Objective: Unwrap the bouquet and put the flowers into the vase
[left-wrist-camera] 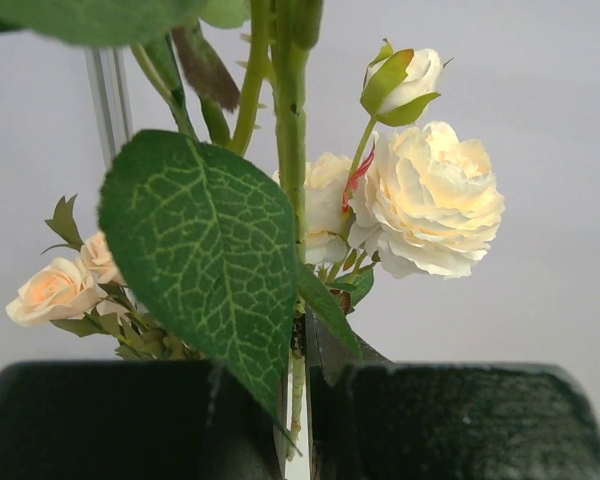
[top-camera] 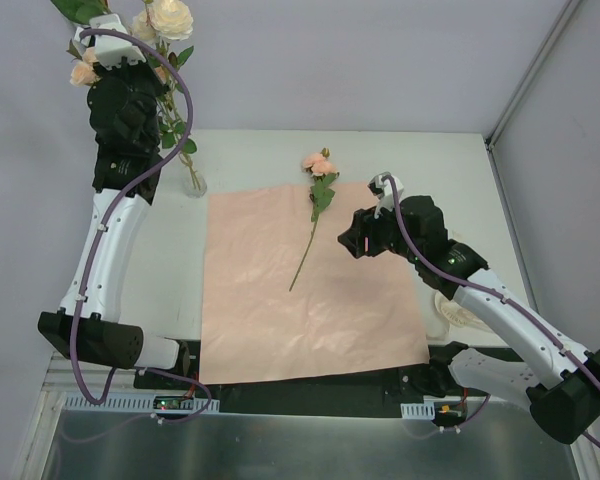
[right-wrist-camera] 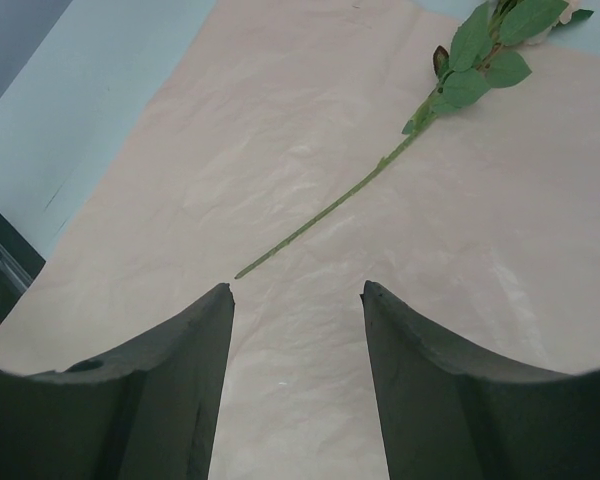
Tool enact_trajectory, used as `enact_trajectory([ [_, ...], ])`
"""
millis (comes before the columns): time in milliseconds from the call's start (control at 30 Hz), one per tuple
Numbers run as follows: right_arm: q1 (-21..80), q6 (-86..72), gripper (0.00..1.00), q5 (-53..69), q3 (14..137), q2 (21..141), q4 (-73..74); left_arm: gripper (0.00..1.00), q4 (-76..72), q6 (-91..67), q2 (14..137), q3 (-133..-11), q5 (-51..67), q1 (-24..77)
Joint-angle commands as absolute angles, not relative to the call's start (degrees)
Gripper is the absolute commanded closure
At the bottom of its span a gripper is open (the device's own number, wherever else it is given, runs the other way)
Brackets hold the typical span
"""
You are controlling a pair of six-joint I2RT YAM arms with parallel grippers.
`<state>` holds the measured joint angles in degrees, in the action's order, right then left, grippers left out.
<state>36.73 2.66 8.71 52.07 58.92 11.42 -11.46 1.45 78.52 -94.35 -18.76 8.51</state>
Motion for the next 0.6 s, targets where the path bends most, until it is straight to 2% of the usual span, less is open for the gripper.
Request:
enact_trajectory([
  [0,36.7,3.8,0.43,7.3,54.4,58.5,11.8,1.00,-15.7,5.2,78.9,-96.9,-20.7,7.7],
  [567,36.7,2.9,0.43,7.9,54.8,59.9,11.6,1.00,-12.4,7.3,78.1,-96.4,-18.0,6.9],
])
